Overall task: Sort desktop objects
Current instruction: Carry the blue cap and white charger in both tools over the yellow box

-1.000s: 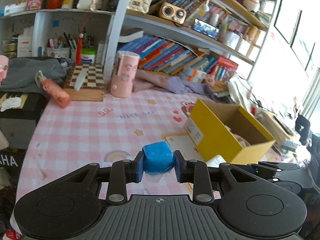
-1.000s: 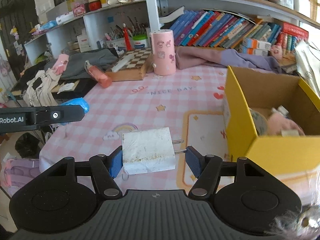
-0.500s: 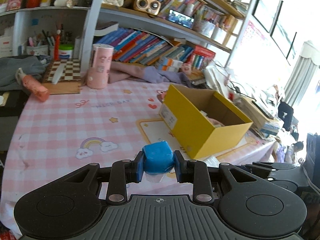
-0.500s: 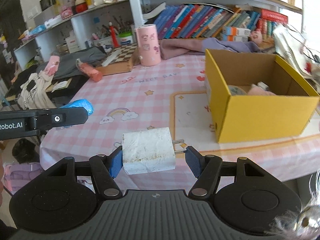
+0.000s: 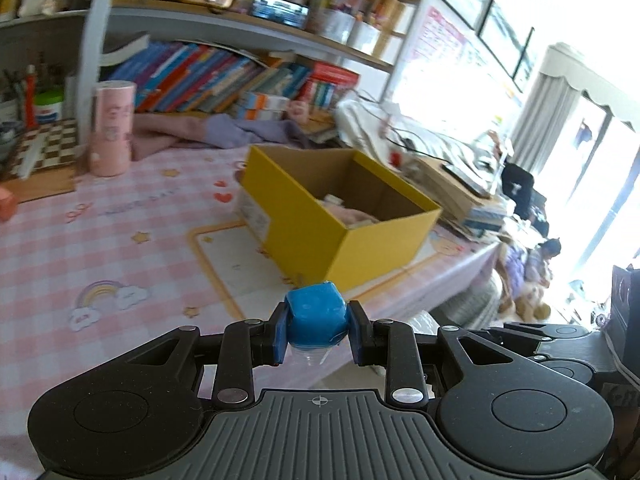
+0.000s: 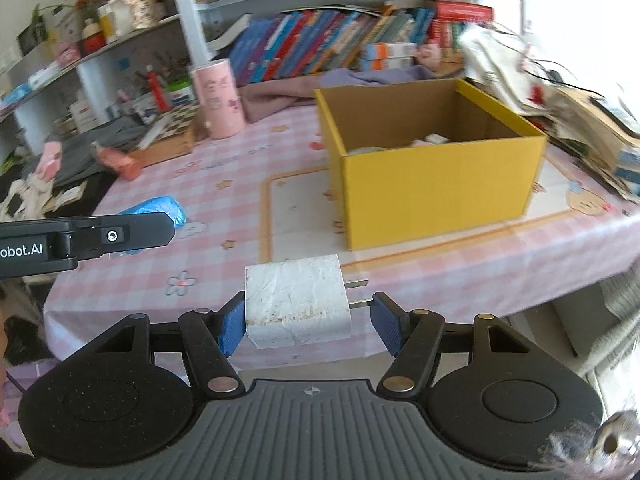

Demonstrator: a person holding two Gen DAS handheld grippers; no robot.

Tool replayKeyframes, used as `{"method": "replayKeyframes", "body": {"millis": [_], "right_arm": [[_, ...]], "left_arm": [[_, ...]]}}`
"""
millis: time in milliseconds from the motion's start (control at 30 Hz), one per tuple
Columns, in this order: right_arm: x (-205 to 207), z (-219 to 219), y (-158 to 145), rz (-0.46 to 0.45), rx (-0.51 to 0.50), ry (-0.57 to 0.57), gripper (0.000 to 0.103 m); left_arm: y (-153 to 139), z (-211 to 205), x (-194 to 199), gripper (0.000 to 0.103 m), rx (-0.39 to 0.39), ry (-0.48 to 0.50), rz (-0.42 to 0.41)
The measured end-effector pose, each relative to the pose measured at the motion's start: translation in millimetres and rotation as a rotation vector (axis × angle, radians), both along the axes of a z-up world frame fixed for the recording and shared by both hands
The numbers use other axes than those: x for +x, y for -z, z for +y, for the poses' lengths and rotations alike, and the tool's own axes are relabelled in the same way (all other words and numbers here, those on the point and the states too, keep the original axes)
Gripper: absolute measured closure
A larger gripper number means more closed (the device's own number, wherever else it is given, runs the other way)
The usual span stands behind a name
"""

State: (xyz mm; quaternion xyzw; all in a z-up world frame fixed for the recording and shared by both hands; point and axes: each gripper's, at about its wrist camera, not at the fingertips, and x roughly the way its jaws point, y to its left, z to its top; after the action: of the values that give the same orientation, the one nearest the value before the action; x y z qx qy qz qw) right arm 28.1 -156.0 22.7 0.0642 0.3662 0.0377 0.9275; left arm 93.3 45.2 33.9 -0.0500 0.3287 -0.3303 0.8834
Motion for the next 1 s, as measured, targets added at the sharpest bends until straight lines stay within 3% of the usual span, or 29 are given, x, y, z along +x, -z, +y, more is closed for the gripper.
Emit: {"method": "replayKeyframes", "body": {"millis": [567, 1000], "right_arm": [[-16.5, -43.5, -1.6, 0.01, -0.013, 0.159, 0.041], [6.7, -77.6, -6.5, -0.016, 0.0, 0.188, 0.041]], "left_arm": [[-0.4, -59.0, 10.3, 0.075, 0.001, 0.175, -0.006], [-18.8, -91.8, 28.5, 0.075, -0.026, 0.192, -0.066]]}}
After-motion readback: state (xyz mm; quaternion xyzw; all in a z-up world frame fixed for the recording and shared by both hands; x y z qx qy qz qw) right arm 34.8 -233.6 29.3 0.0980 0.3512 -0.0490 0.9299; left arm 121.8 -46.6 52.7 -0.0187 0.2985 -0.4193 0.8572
